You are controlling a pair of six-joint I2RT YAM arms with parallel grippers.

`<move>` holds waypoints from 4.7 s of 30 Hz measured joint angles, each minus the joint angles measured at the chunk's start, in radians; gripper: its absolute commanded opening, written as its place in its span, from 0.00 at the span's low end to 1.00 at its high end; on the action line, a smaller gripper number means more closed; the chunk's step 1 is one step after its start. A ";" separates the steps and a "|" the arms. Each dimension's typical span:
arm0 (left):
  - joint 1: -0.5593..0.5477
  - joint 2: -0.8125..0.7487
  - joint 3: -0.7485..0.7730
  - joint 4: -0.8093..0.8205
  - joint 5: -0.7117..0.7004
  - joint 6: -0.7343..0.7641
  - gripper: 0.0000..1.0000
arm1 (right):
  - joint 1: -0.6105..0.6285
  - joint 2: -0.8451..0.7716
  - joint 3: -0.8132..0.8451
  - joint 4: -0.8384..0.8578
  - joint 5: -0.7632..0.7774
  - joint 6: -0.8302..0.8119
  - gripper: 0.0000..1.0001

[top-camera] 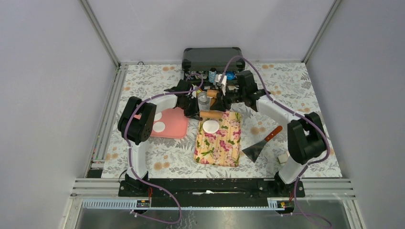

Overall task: Roll out the dumpling wrappers from the dough
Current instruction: Flatten out the dough on the work surface.

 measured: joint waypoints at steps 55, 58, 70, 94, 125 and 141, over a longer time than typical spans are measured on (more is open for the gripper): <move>0.005 0.002 0.000 0.003 0.013 0.002 0.00 | 0.029 -0.036 -0.103 -0.252 -0.113 -0.021 0.00; 0.005 0.002 0.000 0.003 0.013 0.002 0.00 | 0.037 -0.124 -0.103 -0.095 -0.074 0.089 0.00; 0.005 0.002 0.000 0.005 0.013 0.002 0.00 | 0.065 0.160 0.006 0.028 0.038 0.053 0.00; 0.005 0.002 0.000 -0.003 0.021 -0.006 0.00 | 0.077 0.099 -0.107 0.018 0.032 0.049 0.00; 0.027 0.000 -0.003 -0.014 0.026 -0.012 0.00 | 0.093 -0.146 -0.116 -0.013 0.087 0.174 0.00; 0.035 0.000 -0.006 -0.006 0.027 -0.013 0.00 | 0.130 0.044 -0.223 0.279 0.341 0.433 0.00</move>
